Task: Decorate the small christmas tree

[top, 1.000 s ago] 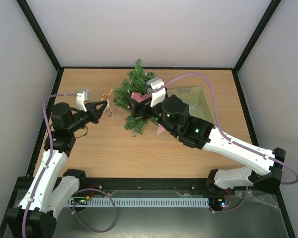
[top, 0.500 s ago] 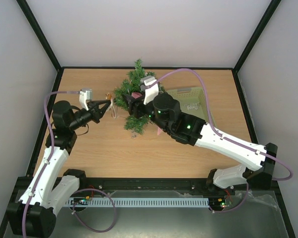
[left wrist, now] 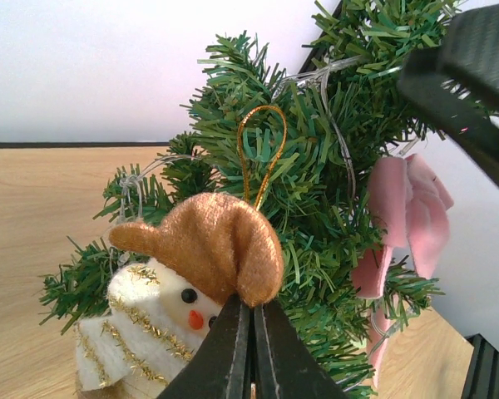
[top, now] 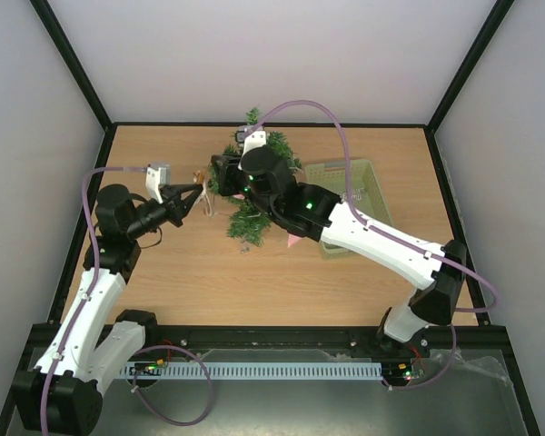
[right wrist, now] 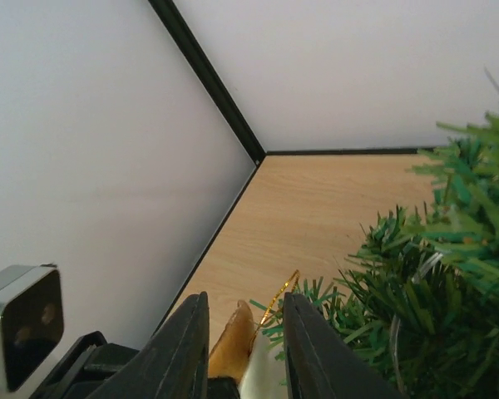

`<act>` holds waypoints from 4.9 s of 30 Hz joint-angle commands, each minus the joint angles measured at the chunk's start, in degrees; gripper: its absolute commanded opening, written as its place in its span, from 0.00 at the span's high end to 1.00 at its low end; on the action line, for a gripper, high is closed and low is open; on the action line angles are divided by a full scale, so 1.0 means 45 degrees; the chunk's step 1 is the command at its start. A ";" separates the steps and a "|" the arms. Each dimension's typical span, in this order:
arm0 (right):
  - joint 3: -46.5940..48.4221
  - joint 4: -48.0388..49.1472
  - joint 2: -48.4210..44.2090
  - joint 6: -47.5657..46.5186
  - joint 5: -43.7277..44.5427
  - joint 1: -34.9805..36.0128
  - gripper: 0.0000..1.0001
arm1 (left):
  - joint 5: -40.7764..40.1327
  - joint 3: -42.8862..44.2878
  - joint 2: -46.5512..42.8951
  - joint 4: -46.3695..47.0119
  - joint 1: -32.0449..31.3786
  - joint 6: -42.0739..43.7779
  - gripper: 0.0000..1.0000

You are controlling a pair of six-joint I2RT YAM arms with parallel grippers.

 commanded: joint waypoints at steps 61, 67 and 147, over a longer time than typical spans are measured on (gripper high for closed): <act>0.1879 -0.0942 0.2255 0.2896 0.0806 -0.0496 0.98 | 0.0028 -0.0249 -0.0213 0.0131 0.0079 0.0793 0.97; 0.1853 -0.0874 0.2150 0.2700 0.0550 -0.0504 0.98 | -0.0113 -0.0179 -0.0147 -0.0008 0.0079 0.0849 0.97; -0.5441 0.5865 -0.3742 0.6345 -0.3779 -0.0503 0.68 | 0.1898 0.1826 -0.2605 0.0592 -0.0678 0.0724 0.98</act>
